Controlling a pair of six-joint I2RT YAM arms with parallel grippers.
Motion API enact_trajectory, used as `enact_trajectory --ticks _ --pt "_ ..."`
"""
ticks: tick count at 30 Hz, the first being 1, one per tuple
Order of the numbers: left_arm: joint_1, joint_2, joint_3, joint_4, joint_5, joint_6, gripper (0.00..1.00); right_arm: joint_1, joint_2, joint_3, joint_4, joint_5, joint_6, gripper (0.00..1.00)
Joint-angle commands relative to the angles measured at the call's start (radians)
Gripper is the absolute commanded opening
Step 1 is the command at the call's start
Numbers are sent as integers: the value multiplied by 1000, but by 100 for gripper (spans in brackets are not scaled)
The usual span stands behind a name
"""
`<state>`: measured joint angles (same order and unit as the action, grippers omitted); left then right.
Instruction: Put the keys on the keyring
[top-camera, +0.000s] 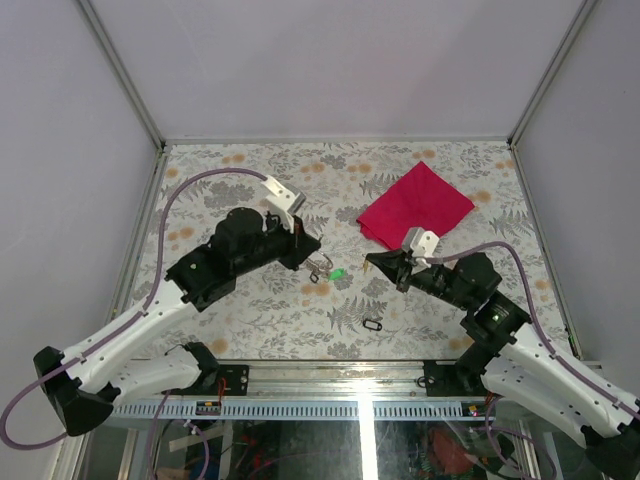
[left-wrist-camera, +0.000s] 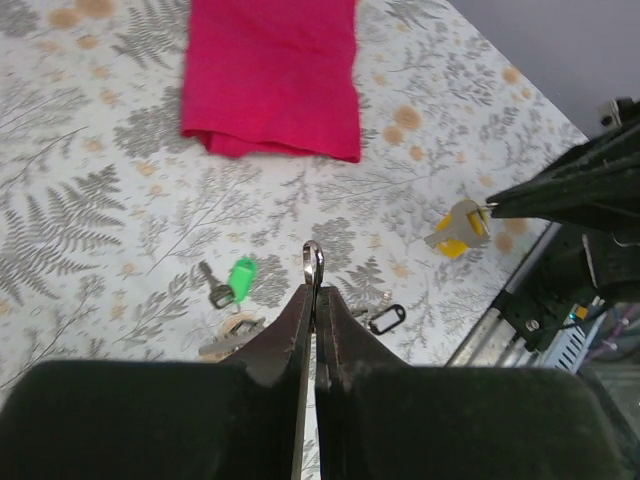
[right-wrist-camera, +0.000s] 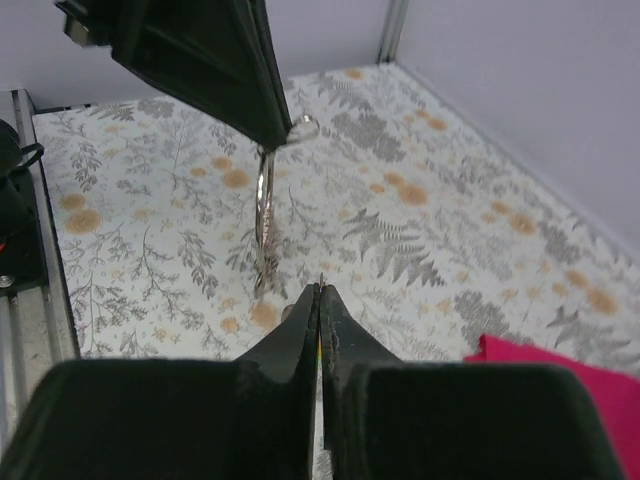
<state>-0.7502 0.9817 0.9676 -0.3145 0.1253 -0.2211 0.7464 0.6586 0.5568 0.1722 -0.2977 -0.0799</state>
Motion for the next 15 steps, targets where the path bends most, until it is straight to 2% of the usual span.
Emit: enact_trajectory --ticks 1,6,15 --pt "-99 30 81 96 -88 63 0 8 -38 11 125 -98 -152 0" --pt "-211 69 129 94 -188 109 0 8 -37 16 158 -158 -258 0" --pt "-335 103 167 101 -300 211 0 8 -20 116 69 -214 -276 0"
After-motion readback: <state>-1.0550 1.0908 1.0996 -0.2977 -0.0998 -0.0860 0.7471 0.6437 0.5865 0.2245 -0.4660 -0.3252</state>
